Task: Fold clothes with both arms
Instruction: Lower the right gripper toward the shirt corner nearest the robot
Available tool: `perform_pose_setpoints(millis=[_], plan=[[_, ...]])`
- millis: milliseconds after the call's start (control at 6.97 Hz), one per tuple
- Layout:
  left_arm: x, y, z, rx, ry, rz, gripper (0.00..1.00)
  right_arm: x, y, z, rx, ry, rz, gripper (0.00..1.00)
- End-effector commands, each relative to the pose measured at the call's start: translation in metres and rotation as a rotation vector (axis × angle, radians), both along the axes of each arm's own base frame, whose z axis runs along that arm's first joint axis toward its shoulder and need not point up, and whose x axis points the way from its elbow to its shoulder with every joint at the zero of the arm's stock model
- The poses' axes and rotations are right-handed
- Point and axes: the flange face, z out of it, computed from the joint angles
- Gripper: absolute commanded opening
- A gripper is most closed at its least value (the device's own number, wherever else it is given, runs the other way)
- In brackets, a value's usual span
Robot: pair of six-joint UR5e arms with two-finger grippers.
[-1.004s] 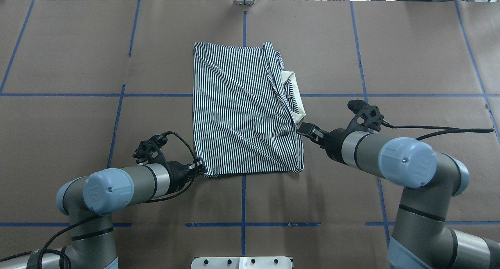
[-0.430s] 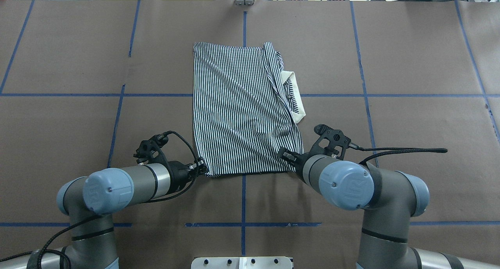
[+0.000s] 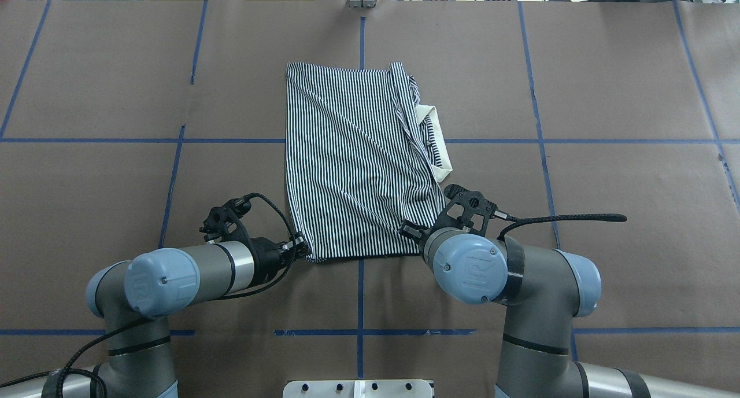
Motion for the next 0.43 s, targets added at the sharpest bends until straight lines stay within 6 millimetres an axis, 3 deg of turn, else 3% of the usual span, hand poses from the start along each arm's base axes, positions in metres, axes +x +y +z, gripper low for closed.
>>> perform_pose_setpoints(millis=[0, 287], plan=[[0.0, 0.0, 0.0, 0.0, 0.001, 0.0, 0.0, 0.001, -0.018, -0.023, 0.011, 0.039, 0.0, 0.81], [0.0, 0.0, -0.001, 0.0, 0.001, 0.0, 0.0, -0.011, -0.028, -0.017, 0.006, 0.068, -0.001, 0.81]])
